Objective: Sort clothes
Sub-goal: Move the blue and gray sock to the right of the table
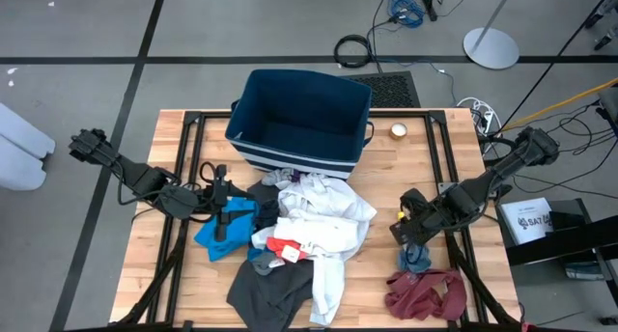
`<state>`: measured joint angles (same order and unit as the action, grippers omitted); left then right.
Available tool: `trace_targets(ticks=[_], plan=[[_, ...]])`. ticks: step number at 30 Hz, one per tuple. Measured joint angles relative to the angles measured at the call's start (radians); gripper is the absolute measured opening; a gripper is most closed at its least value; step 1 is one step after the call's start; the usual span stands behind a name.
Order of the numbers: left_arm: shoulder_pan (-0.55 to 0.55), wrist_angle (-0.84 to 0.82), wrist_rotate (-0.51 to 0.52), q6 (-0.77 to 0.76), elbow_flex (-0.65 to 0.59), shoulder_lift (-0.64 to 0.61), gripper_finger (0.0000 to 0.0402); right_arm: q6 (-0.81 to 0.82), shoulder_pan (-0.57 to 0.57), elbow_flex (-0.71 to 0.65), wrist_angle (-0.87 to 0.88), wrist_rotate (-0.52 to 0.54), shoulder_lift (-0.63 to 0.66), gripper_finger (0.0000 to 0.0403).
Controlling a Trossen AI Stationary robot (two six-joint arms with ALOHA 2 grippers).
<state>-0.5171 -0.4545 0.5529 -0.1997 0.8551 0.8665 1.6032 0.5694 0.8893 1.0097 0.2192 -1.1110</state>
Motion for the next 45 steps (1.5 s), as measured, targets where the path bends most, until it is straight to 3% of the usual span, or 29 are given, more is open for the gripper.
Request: trace_targets(ticks=[7, 17, 23, 27, 32, 38, 42, 45], plan=[[0.000, 0.000, 0.000, 0.000, 0.000, 0.000, 0.0182, -0.336, -0.039, 0.004, -0.446, 0.149, -0.041, 0.0112], [0.000, 0.000, -0.031, 0.001, 0.000, 0.000, 0.0182, -1.019, -0.120, 0.004, -1.200, 0.122, -0.279, 0.0112], [0.000, -0.002, -0.044, 0.003, 0.000, 0.000, 0.0182, -1.233, -0.157, 0.007, -1.504, 0.050, -0.460, 0.0112], [0.000, -0.004, -0.044, 0.004, 0.000, 0.000, 0.0182, -1.264, -0.171, 0.105, -1.427, 0.036, -0.575, 0.0112], [0.000, -0.006, -0.049, 0.004, 0.000, 0.000, 0.0182, -1.325, -0.170, 0.370, -1.073, 0.036, -0.716, 0.0112], [0.000, -0.011, -0.204, -0.001, 0.000, 0.001, 0.0182, -1.346, -0.159, 0.682, -0.696, 0.082, -0.855, 0.0112], [0.000, -0.012, -0.225, -0.002, 0.000, 0.005, 0.0182, -1.391, -0.155, 0.799, -0.608, 0.122, -0.935, 0.0112], [-0.003, -0.011, -0.320, -0.006, 0.000, 0.033, 0.0182, -1.423, -0.156, 0.852, -0.598, 0.122, -0.986, 0.0112]])
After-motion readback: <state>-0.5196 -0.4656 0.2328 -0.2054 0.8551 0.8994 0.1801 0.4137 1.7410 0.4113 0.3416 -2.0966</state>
